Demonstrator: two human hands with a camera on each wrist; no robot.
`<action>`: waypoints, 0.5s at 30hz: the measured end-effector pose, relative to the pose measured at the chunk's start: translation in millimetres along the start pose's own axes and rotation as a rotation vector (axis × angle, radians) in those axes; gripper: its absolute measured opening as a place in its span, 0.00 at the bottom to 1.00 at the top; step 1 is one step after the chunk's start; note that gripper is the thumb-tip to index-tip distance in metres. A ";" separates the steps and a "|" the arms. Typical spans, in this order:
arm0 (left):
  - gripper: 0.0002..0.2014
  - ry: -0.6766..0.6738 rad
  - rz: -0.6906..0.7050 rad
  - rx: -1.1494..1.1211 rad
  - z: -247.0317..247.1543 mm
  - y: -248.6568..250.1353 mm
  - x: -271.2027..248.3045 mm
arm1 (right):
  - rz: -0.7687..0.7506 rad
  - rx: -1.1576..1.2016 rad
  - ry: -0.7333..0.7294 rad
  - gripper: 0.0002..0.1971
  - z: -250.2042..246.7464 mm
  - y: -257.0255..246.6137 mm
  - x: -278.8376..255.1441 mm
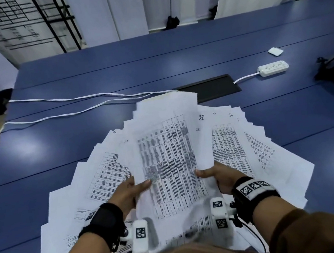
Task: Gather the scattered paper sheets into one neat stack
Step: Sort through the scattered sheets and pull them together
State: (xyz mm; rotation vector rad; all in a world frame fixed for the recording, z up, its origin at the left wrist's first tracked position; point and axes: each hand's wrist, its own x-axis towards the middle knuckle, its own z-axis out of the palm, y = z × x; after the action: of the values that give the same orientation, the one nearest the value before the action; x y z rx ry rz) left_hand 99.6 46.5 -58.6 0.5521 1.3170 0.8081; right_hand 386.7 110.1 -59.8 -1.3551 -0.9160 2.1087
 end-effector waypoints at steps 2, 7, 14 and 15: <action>0.51 0.048 -0.013 -0.035 -8.9 -1.1 1.6 | -0.004 0.002 0.045 0.48 0.3 0.3 3.5; 0.48 0.079 -0.018 0.084 -14.2 -6.0 -0.8 | 0.064 0.011 -0.015 0.24 5.6 -2.3 -1.0; 0.47 0.099 -0.022 0.040 -7.7 0.0 -4.8 | 0.021 -0.050 0.078 0.18 3.5 -2.3 7.4; 0.40 0.168 -0.019 0.062 -6.6 1.4 -4.8 | -0.012 -0.090 0.178 0.18 0.1 -1.2 11.3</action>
State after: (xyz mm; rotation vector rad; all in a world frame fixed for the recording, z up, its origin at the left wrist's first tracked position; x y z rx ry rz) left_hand 92.7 43.1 -55.8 0.5294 1.5032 0.8138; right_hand 382.1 118.7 -65.7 -1.5502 -0.9510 1.9225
